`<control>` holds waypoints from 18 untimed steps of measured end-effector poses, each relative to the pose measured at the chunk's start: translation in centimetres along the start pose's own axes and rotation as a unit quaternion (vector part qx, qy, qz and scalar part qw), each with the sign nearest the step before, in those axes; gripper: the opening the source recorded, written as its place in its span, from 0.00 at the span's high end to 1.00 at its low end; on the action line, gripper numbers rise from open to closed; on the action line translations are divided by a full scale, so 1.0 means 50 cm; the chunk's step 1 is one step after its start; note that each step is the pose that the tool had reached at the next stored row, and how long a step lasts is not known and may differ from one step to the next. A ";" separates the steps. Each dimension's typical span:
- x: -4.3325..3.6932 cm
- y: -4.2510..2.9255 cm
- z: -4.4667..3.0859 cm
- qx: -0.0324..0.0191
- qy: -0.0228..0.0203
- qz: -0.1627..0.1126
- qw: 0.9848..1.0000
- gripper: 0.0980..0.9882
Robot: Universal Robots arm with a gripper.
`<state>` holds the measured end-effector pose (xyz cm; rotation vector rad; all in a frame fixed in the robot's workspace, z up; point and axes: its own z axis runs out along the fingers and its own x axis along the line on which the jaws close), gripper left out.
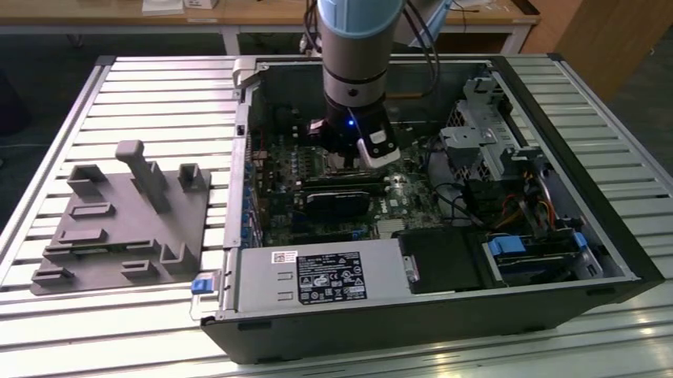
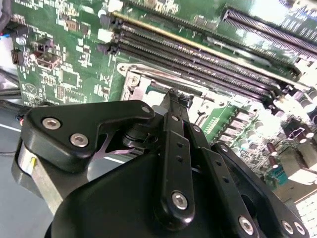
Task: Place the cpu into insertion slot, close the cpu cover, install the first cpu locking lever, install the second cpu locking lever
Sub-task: 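Install the second cpu locking lever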
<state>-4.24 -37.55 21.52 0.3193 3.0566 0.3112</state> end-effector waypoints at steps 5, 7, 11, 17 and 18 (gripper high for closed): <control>0.002 0.013 0.003 0.003 0.000 -0.001 1.000 0.99; 0.003 0.018 0.004 0.006 -0.001 -0.002 1.000 0.99; 0.004 0.026 0.006 0.018 -0.003 -0.003 1.000 0.99; 0.004 0.036 0.009 0.031 -0.004 -0.006 1.000 0.99; 0.005 0.038 0.010 0.031 -0.004 -0.006 1.000 0.99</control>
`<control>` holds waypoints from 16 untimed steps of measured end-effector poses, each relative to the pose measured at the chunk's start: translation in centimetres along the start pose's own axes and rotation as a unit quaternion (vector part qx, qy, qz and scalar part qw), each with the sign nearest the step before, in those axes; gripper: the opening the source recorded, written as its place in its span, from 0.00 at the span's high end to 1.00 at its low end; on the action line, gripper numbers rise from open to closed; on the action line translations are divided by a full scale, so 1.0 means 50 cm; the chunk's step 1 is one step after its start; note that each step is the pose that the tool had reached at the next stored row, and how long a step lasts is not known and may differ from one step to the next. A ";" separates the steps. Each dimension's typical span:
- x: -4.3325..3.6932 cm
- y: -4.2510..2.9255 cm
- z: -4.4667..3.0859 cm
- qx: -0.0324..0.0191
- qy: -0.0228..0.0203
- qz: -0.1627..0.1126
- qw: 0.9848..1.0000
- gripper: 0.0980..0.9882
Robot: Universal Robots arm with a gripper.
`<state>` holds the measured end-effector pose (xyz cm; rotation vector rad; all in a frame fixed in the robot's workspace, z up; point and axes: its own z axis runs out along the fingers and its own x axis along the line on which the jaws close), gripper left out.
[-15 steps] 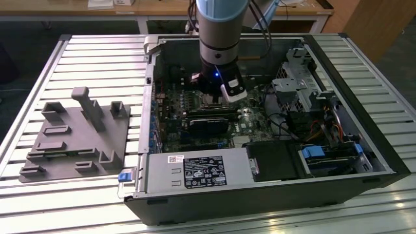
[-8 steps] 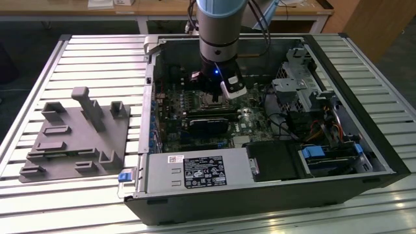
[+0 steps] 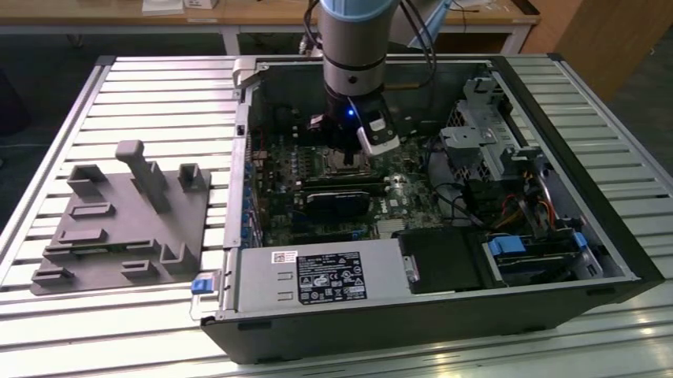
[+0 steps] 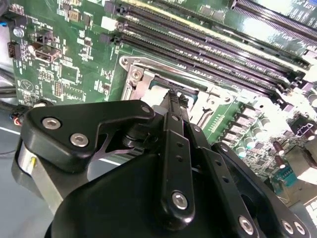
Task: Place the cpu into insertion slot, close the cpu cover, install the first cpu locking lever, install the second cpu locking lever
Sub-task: 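Install the second cpu locking lever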
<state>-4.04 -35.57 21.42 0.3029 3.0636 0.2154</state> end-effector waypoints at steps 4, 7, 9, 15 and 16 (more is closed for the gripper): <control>0.002 0.008 0.002 0.000 0.001 -0.004 1.000 0.99; 0.003 0.014 0.003 0.000 0.001 -0.006 1.000 0.99; 0.003 0.018 0.004 0.001 0.001 -0.006 1.000 0.99; 0.003 0.028 0.006 0.013 0.000 -0.008 1.000 0.99; 0.003 0.029 0.006 0.015 0.000 -0.008 1.000 0.99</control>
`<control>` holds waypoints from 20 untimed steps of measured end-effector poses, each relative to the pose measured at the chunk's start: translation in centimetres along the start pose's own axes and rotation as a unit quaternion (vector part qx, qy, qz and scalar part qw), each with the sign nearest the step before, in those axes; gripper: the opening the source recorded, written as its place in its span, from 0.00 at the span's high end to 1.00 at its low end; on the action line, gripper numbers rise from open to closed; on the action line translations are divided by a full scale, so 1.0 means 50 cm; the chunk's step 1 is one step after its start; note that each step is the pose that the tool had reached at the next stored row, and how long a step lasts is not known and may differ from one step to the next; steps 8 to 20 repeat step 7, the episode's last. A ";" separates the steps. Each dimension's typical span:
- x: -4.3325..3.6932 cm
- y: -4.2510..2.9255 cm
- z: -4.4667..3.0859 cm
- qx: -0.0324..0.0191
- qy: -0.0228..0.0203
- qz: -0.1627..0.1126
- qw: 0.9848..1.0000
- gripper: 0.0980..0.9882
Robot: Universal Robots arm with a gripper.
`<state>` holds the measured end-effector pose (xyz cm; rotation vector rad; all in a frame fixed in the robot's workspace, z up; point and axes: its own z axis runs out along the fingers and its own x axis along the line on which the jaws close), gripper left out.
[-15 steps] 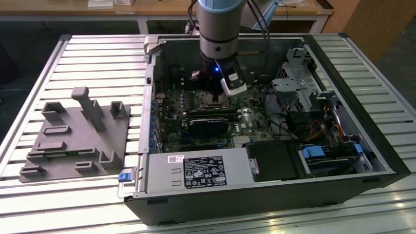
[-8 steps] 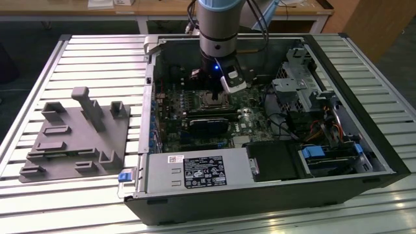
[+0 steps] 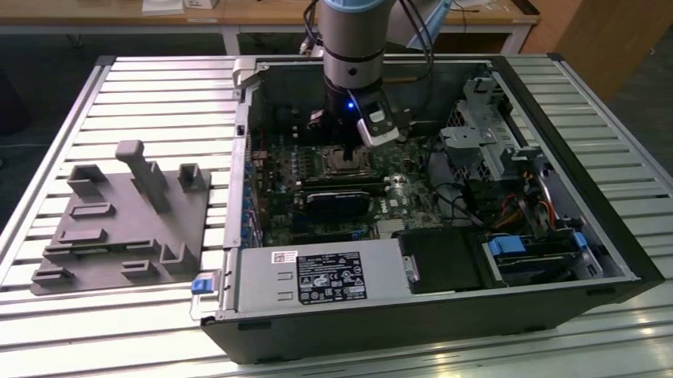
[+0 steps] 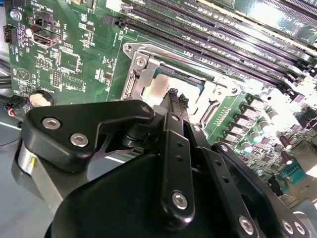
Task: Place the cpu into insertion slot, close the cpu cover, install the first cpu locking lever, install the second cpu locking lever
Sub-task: 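Install the second cpu locking lever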
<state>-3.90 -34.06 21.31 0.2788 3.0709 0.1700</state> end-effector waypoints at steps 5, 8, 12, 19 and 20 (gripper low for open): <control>0.000 0.000 0.000 0.001 0.000 0.000 1.000 0.99; 0.000 0.000 0.000 0.001 0.000 0.000 1.000 0.99; 0.000 0.000 0.000 0.001 0.000 0.000 1.000 0.99; 0.000 0.000 0.000 0.001 0.000 0.000 1.000 0.99; 0.000 0.000 0.000 0.001 0.000 0.000 1.000 0.99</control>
